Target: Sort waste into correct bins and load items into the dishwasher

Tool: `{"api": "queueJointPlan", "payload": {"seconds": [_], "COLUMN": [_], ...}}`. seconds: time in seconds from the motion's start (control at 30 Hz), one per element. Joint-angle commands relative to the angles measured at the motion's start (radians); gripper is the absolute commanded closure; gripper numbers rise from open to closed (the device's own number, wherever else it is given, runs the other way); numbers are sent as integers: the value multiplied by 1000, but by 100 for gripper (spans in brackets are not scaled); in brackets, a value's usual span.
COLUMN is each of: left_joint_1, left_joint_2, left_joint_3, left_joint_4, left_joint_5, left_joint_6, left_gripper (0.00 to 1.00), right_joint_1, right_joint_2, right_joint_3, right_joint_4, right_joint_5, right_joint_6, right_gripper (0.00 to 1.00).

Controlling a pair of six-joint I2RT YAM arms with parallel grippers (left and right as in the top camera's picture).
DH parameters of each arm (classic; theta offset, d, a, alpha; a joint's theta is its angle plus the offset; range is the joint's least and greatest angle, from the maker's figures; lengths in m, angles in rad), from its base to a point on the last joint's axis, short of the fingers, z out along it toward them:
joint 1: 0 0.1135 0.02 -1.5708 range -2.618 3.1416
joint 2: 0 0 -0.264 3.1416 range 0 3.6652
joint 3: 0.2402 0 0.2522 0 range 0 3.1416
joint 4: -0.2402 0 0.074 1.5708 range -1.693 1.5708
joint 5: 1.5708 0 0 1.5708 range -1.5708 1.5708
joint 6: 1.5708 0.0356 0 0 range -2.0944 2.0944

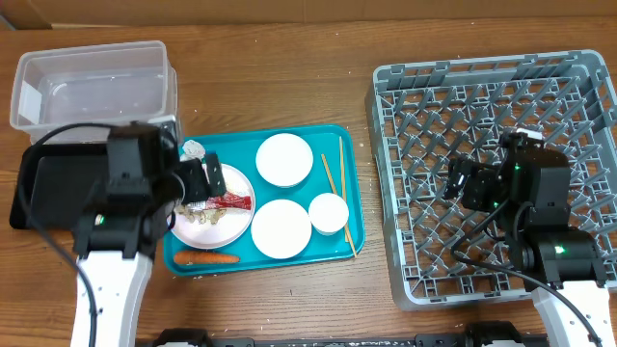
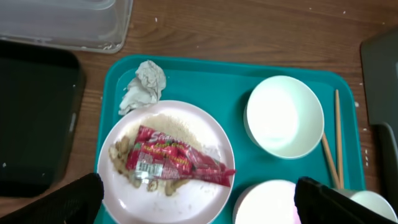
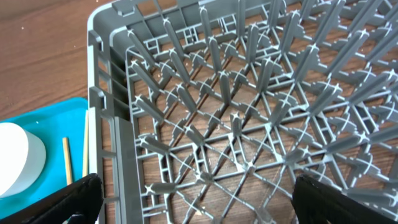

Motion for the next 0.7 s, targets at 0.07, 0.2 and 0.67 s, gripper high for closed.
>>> {"api": "queueJointPlan", "payload": {"seconds": [0.07, 0.2, 0.67], "left_joint_1": [-4, 7, 68], "left_joint_2": [110, 221, 531], "left_joint_3": [13, 13, 13], "left_joint_4": [121, 193, 317], "left_joint_5": [-37, -126, -164], "left_joint_6": [-42, -75, -75], "left_gripper": [0, 0, 9], "right_joint_1": [-4, -4, -4], "right_joint_2": [-6, -6, -6], "right_joint_3": [31, 31, 31], "right_joint_4": [-7, -21, -43], "right_joint_5": [7, 7, 10], "right_joint_6": [1, 1, 1], "right_gripper": [0, 0, 0]}}
